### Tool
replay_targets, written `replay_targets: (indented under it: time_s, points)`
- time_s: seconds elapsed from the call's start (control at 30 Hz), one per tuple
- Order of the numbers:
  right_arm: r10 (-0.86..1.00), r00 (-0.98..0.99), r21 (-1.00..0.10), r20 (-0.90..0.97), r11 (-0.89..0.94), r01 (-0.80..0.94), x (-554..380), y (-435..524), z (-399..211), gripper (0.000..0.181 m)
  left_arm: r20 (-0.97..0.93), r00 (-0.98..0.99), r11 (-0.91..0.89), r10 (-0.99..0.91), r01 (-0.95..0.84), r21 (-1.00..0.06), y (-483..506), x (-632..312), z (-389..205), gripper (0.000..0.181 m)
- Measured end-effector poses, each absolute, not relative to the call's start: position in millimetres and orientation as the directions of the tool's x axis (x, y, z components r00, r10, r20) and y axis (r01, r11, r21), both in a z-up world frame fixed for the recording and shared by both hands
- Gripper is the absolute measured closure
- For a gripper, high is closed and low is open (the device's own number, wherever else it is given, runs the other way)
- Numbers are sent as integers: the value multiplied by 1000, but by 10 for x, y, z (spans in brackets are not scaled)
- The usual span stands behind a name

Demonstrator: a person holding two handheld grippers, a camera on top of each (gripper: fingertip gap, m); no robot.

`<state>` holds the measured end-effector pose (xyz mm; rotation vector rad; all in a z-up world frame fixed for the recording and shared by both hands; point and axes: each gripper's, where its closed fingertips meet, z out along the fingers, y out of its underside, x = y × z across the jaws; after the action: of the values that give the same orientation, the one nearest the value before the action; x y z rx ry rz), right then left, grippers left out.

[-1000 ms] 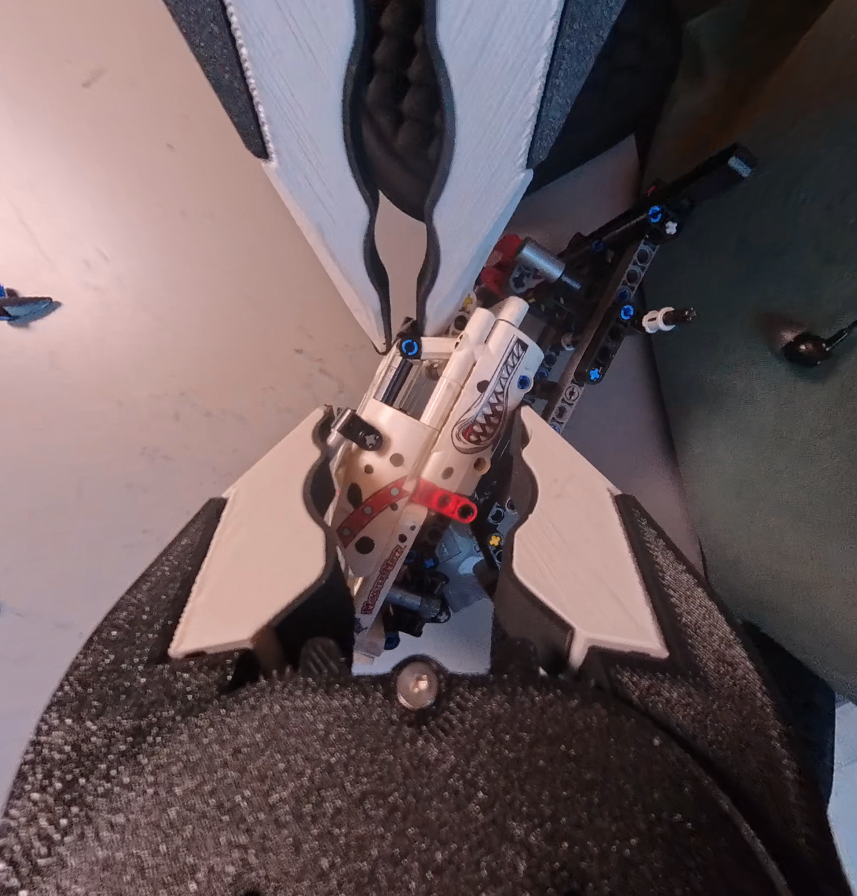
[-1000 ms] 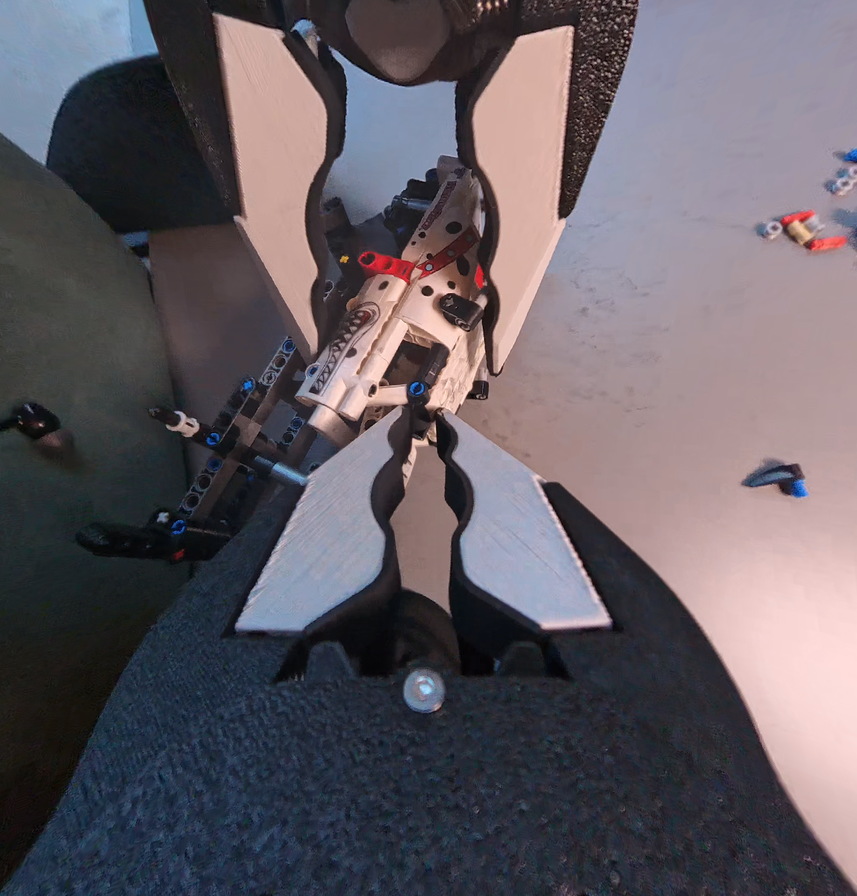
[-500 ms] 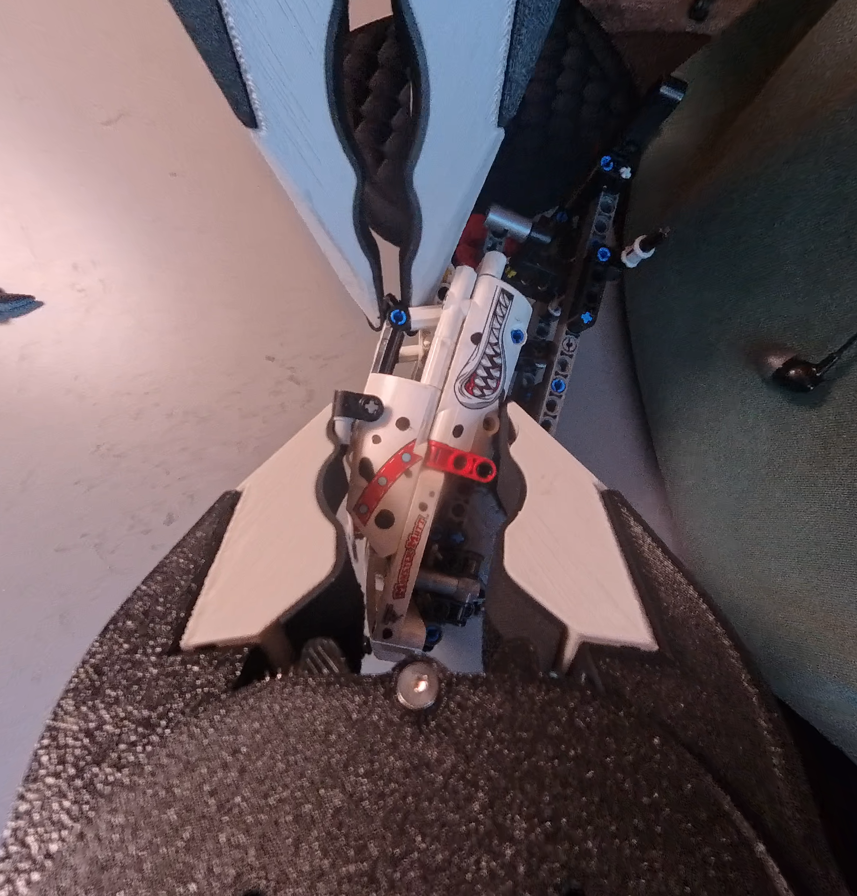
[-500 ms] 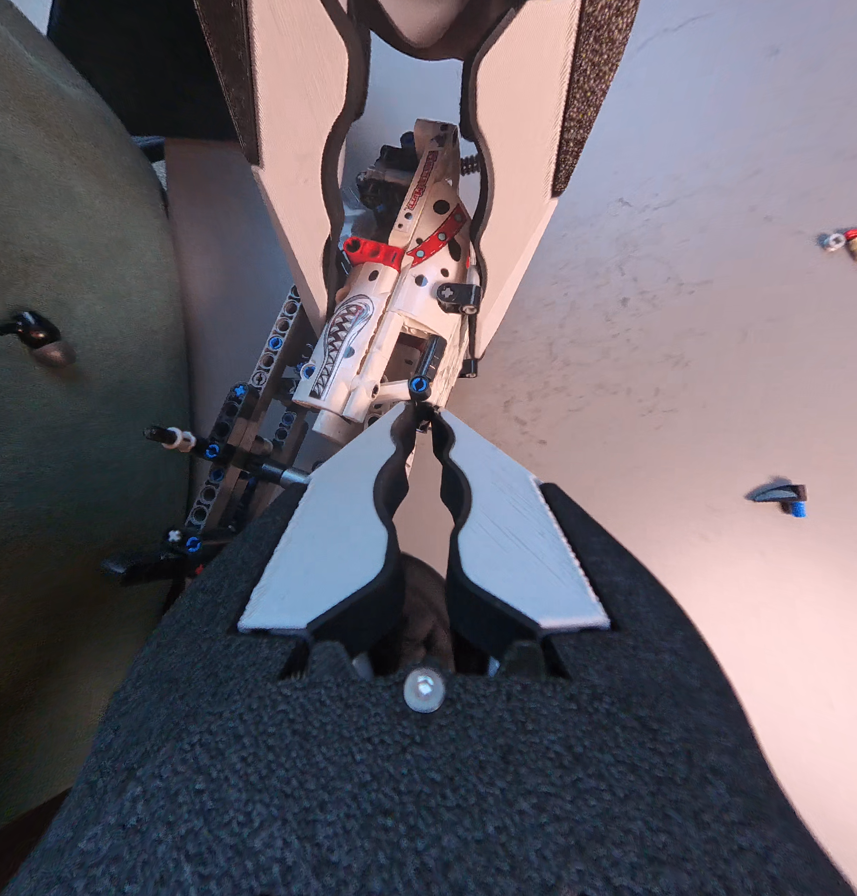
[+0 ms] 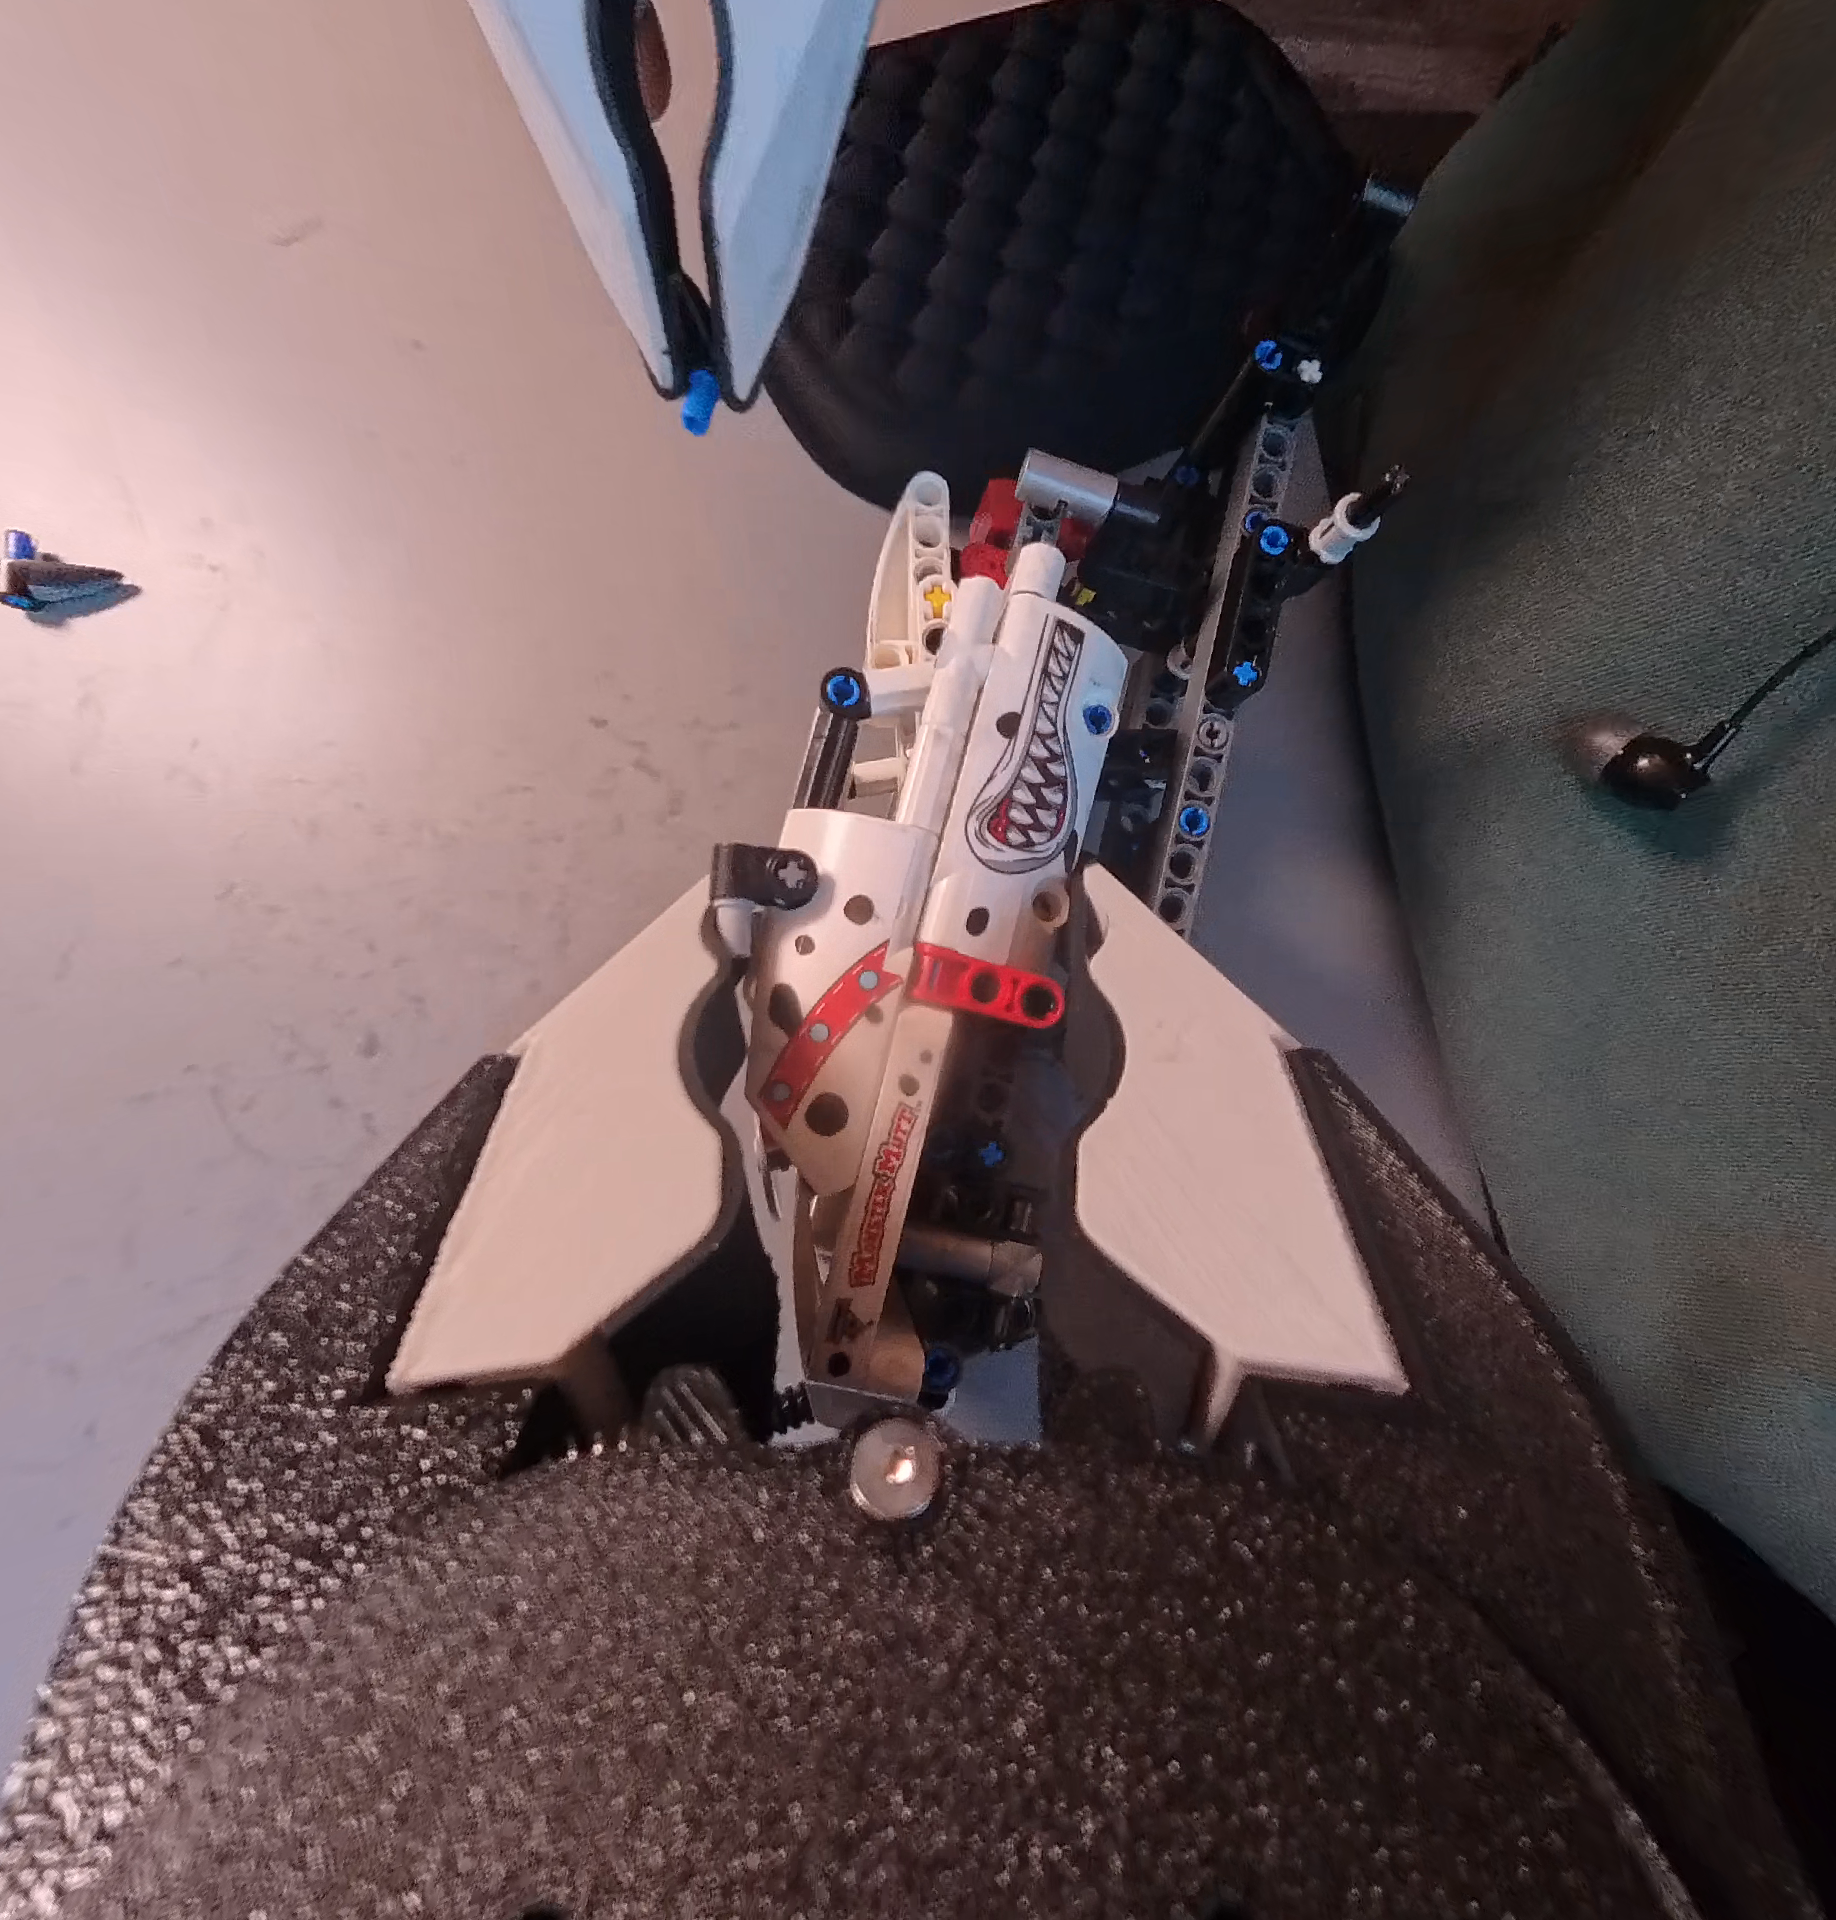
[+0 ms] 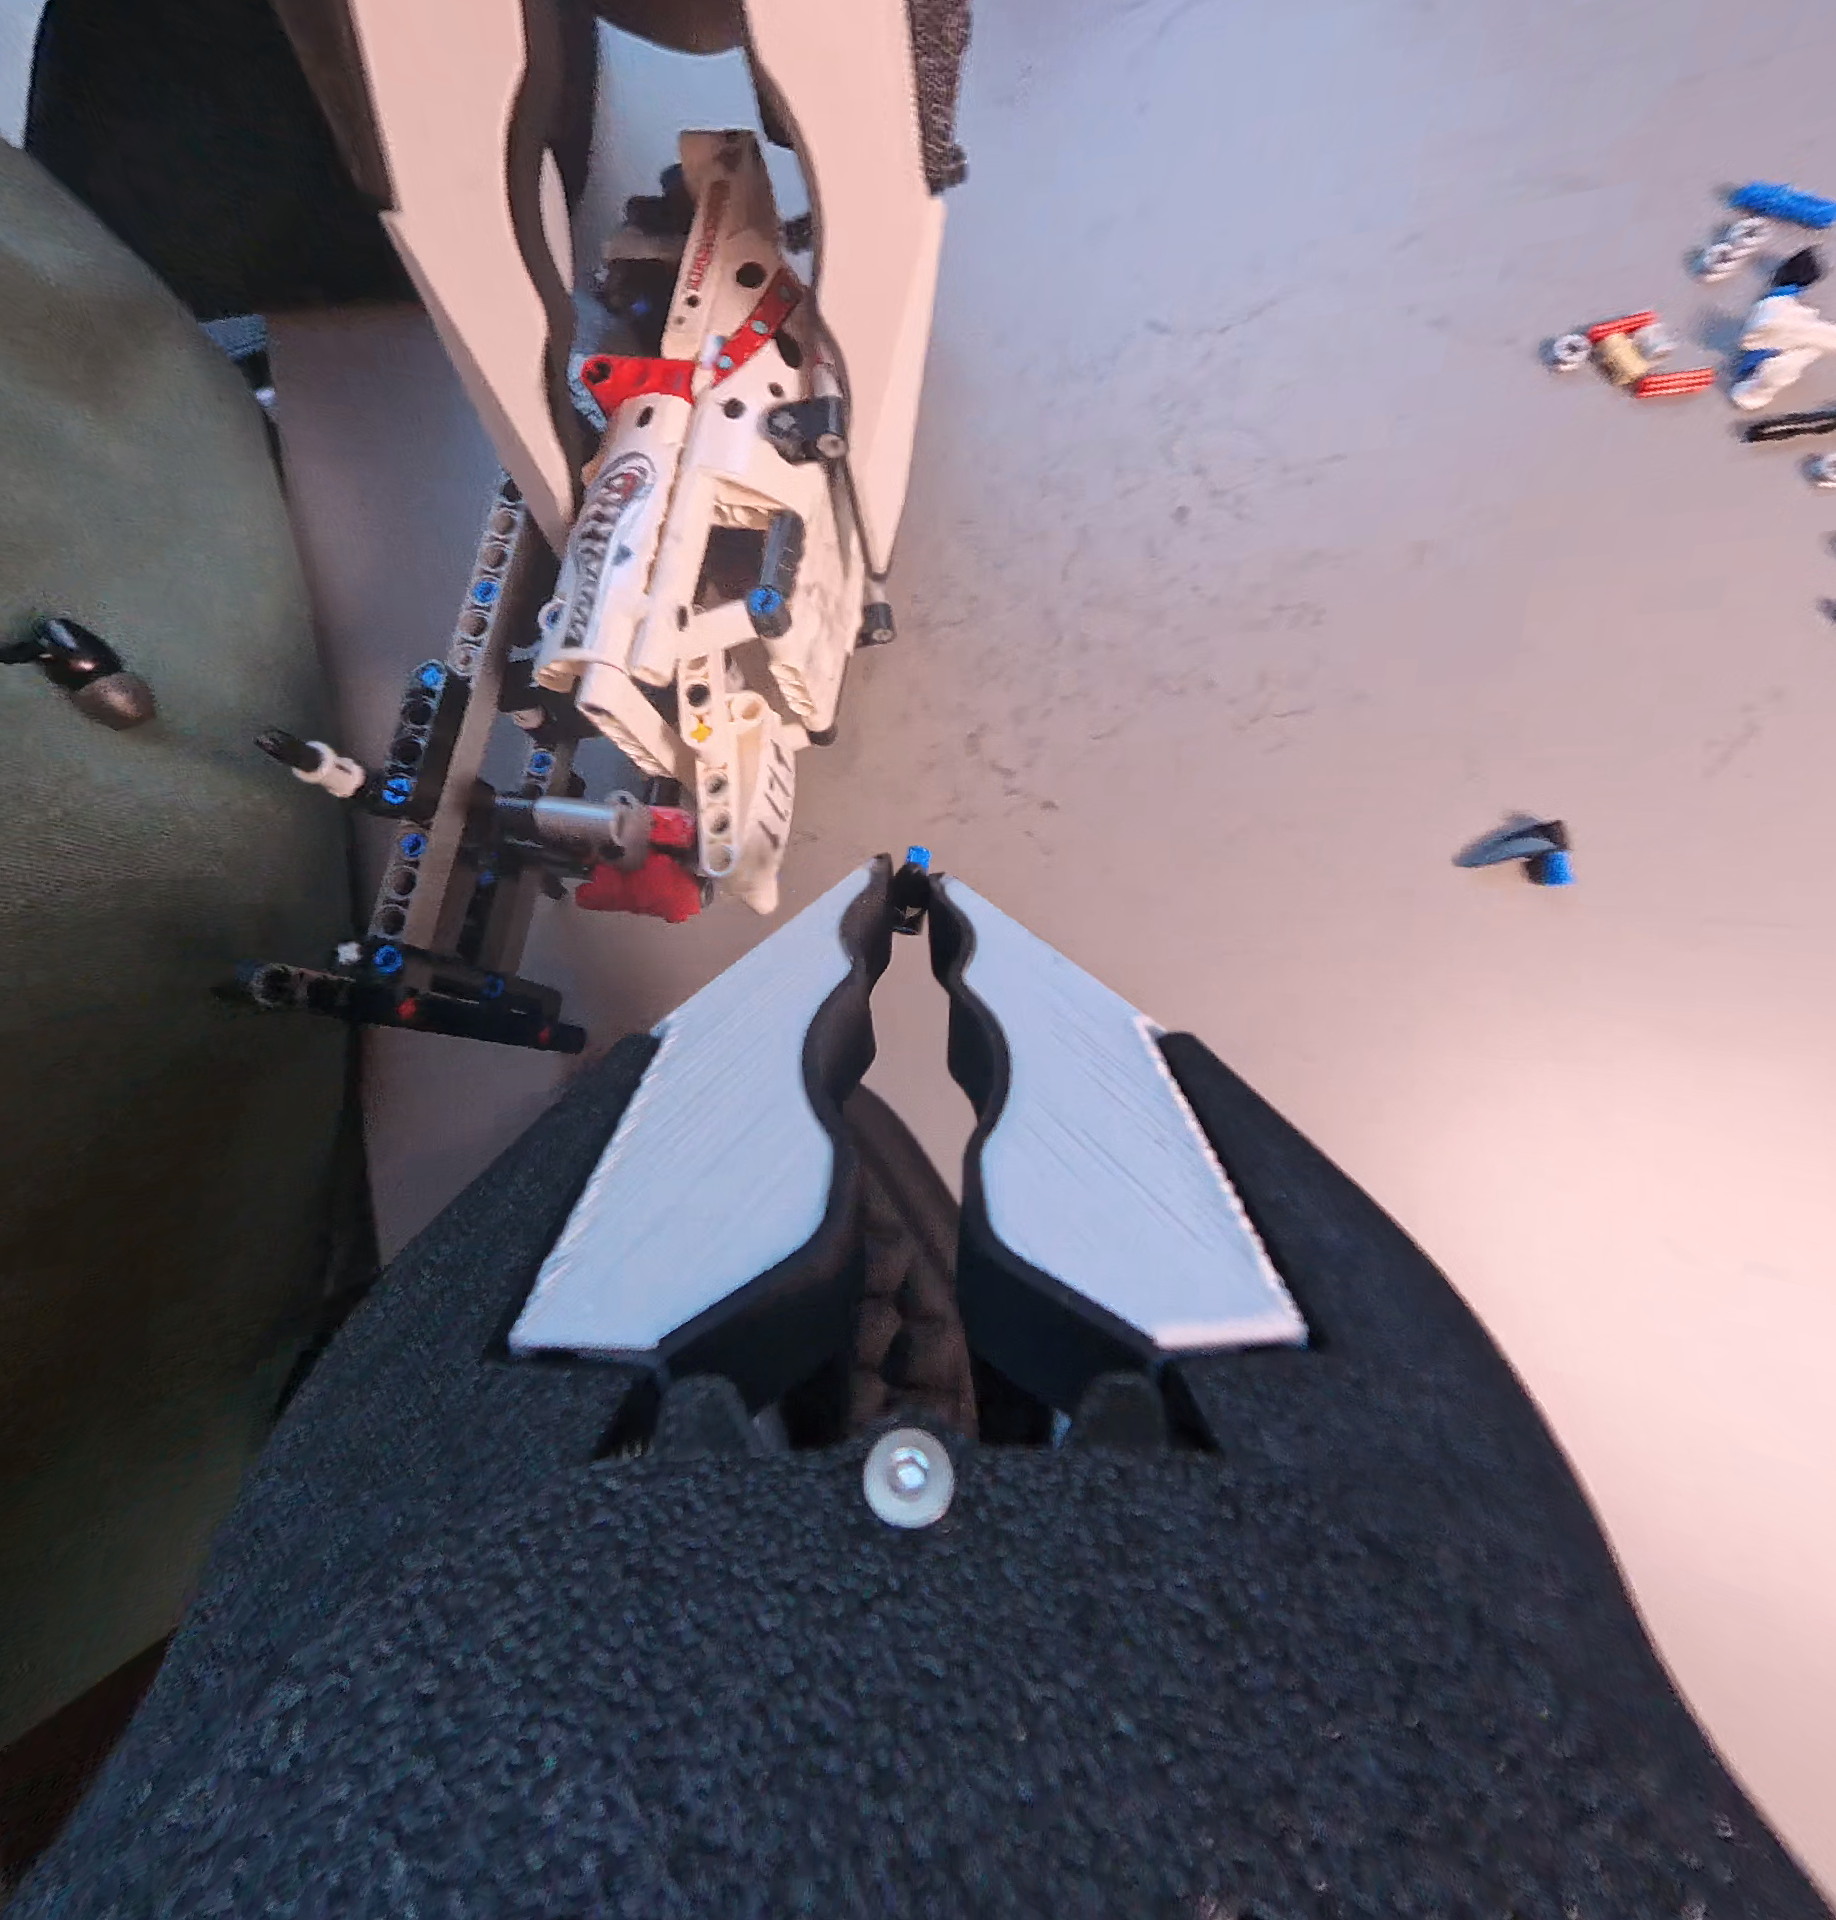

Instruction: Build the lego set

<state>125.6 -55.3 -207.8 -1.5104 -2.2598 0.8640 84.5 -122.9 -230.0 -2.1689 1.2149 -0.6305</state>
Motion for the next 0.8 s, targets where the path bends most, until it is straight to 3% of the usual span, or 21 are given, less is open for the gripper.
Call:
replay_targets:
  time_s: [0.03,0.2,0.33,0.43,0.53,0.57,0.67,0.8]
  points:
    - [916,-395,-642,-71,261,721,1241,-495,-2060,176,96,481,-411,-871,-609,-678,-1207,826,-2289,122]
    - [948,-290,-731,130,289,619,1056,-20,-2038,176,-134,490,-275,-861,-673,-687,-1012,754,-2188,123]
    - [960,-202,-763,193,276,584,923,287,-2134,175,-436,406,-43,-803,-769,-638,-834,729,-2064,122]
    - [977,-145,-813,158,212,542,851,398,-2058,175,-681,273,138,-679,-865,-483,-763,703,-2017,121]
    - [982,-125,-837,141,185,514,848,439,-2015,175,-859,126,184,-496,-952,-246,-658,489,-2091,122]
    - [984,-125,-844,130,176,506,854,429,-2009,175,-878,108,195,-466,-956,-221,-668,450,-2111,122]
    - [985,-135,-865,107,159,475,881,361,-2000,175,-816,231,154,-531,-920,-360,-816,404,-2135,116]
    - [984,-161,-902,79,139,409,901,264,-1935,175,-473,525,-26,-708,-689,-724,-1109,368,-1983,97]
